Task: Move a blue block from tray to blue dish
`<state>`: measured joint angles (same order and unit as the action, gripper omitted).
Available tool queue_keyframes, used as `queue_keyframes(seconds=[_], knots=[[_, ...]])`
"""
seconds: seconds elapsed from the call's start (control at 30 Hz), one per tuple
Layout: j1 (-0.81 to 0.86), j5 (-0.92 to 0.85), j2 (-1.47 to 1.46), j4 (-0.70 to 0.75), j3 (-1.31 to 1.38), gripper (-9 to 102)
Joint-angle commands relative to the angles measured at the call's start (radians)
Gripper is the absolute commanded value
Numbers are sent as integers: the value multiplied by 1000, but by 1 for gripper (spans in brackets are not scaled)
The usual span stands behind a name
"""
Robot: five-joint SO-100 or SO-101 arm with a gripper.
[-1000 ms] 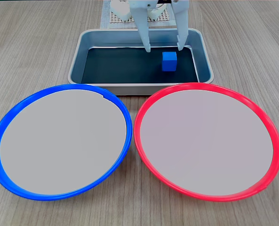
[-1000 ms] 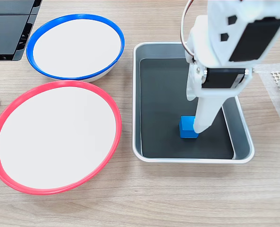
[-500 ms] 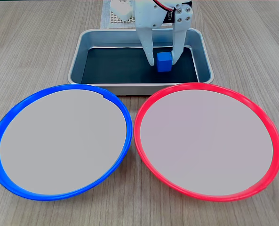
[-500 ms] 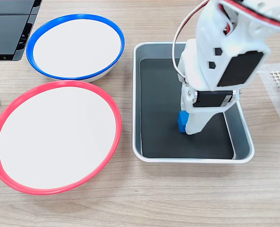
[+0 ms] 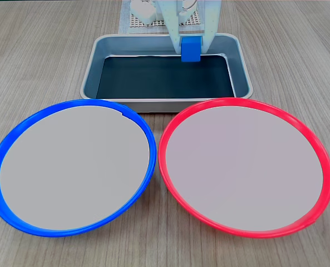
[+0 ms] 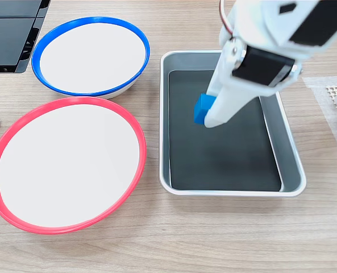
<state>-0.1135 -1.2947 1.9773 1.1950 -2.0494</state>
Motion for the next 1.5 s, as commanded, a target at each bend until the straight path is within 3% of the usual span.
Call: queue_keyframes(seconds=[0.0,0.13,0.3,0.63,0.8,1.07,1.13,1.23,1.27,1.47], knots=[[61,21,67,183,239,0],[138,94,-46,258,497,0],[233,161,-298,199,765,0],[353,103,-657,-204,764,0],[382,34,-769,-313,744,12],[373,66,-719,-328,730,29],[354,147,-667,-353,716,24],[318,388,-554,-436,681,3],[304,469,-509,-469,661,0],[261,1163,-212,-776,400,0]])
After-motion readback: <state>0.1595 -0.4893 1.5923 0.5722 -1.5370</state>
